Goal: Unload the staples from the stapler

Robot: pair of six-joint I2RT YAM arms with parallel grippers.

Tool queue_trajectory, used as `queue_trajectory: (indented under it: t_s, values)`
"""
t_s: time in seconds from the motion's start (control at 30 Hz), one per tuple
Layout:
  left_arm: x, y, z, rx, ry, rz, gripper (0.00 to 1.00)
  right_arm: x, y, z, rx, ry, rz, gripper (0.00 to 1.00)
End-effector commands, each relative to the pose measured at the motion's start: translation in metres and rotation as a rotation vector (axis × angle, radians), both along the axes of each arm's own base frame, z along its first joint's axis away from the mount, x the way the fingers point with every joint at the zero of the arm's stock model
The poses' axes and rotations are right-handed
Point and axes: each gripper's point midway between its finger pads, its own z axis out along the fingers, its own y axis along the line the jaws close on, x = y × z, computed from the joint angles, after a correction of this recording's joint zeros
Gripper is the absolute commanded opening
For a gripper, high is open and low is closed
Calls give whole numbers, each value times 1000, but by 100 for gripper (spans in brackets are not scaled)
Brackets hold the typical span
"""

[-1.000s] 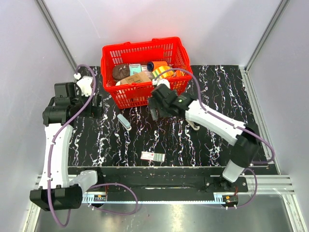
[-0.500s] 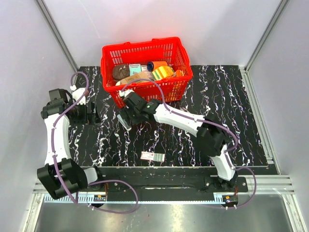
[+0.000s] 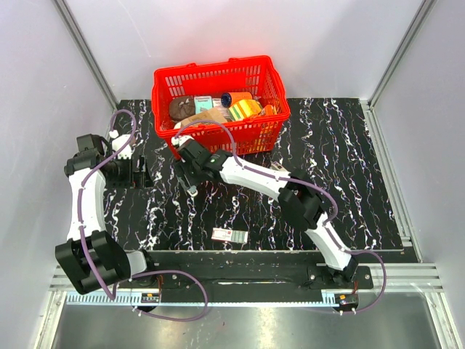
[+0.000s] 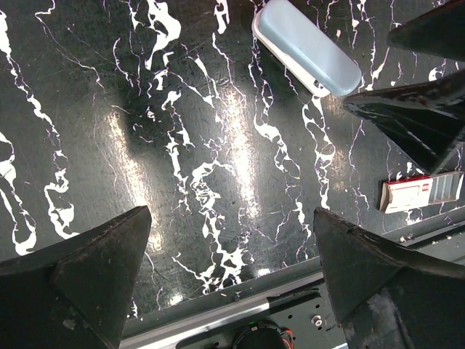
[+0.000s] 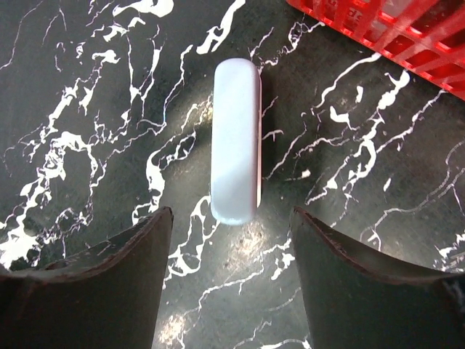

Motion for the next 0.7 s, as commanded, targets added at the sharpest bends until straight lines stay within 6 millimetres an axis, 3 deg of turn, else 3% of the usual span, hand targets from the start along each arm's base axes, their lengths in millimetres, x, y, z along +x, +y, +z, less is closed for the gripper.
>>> queue_trajectory:
  t_s: [0.0, 0.33, 0.67]
  values:
    - [7, 3, 14, 21, -61, -25, 99, 8, 23, 9, 63, -34, 12, 71]
    - [5, 1, 13, 9, -55, -28, 99, 19, 27, -17, 31, -68, -7, 67]
    - [1, -3, 10, -6, -49, -38, 99, 12, 28, -30, 40, -44, -4, 39]
